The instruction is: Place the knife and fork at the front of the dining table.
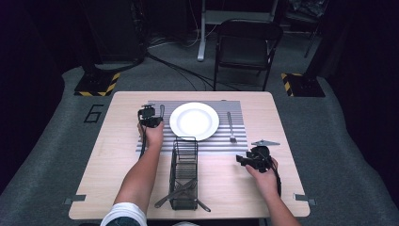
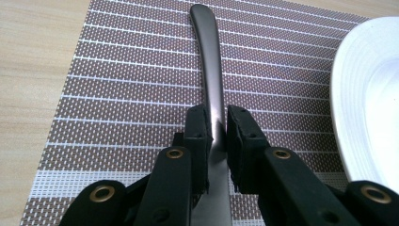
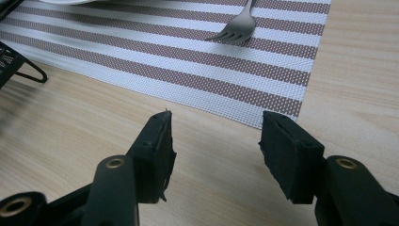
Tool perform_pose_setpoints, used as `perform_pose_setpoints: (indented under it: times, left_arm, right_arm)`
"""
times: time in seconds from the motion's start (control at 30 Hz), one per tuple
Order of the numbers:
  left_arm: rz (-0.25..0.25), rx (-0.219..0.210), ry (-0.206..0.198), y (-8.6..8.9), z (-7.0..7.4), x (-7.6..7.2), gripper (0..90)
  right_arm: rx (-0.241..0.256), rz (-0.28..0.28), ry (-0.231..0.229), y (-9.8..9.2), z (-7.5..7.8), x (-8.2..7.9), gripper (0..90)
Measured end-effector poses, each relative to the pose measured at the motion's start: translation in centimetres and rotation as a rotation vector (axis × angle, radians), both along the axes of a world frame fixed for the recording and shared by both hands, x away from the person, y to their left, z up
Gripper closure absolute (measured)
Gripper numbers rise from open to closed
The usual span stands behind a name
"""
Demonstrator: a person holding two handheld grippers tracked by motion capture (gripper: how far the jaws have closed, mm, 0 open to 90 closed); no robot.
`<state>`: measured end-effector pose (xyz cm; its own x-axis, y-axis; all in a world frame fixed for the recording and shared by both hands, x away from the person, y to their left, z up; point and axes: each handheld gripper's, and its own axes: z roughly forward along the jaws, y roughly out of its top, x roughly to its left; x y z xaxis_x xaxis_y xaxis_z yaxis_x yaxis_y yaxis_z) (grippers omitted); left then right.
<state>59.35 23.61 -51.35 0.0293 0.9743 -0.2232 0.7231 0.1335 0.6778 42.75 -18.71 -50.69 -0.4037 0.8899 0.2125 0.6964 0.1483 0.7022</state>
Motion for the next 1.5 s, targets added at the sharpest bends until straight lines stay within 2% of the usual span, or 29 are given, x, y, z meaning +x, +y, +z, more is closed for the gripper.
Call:
perform_pose_setpoints:
  times: [0.2,0.33,0.53,0.6,0.77,0.9,1.07,1.1,1.17,1.23,1.5]
  left_arm:
    - [-0.021,0.002,-0.001,0.3,0.3,-0.3,71.9]
    - [-0.034,0.013,-0.023,1.0,1.1,-0.7,68.1]
    - [-0.051,-0.01,-0.069,1.9,2.4,-1.7,55.9]
    - [-0.06,-0.018,-0.077,2.2,2.8,-2.0,54.7]
    - [-0.085,0.009,-0.079,3.1,3.3,-2.4,48.2]
    - [-0.101,0.036,-0.086,3.7,3.8,-2.8,46.6]
    - [-0.118,0.037,-0.098,4.2,4.6,-3.4,45.8]
    - [-0.133,0.046,-0.095,4.3,4.8,-3.6,45.8]
    - [-0.156,0.033,-0.088,4.5,5.2,-4.0,45.9]
    - [-0.175,0.045,-0.078,4.7,5.7,-4.4,45.8]
    - [-0.242,0.035,-0.11,5.5,8.0,-6.2,43.1]
  right_arm:
    - [-0.004,0.004,0.002,0.0,0.0,0.0,44.1]
    - [-0.009,0.008,-0.008,0.0,0.0,0.1,44.1]
    - [-0.011,0.003,-0.007,-0.1,0.0,0.0,43.9]
    - [-0.011,0.004,-0.008,-0.1,0.0,0.0,43.8]
    - [-0.012,-0.002,-0.012,-0.3,0.0,0.1,43.5]
    - [-0.008,-0.005,-0.008,-0.1,0.1,-0.1,43.4]
    - [-0.012,0.001,-0.001,0.2,-0.1,0.1,43.4]
    - [-0.014,0.002,0.002,0.2,-0.1,0.1,43.4]
    - [-0.02,0.006,-0.008,0.2,-0.1,0.2,43.4]
    - [-0.021,0.001,-0.01,0.2,-0.1,0.2,43.4]
    - [-0.02,-0.001,-0.012,0.6,0.2,0.1,43.0]
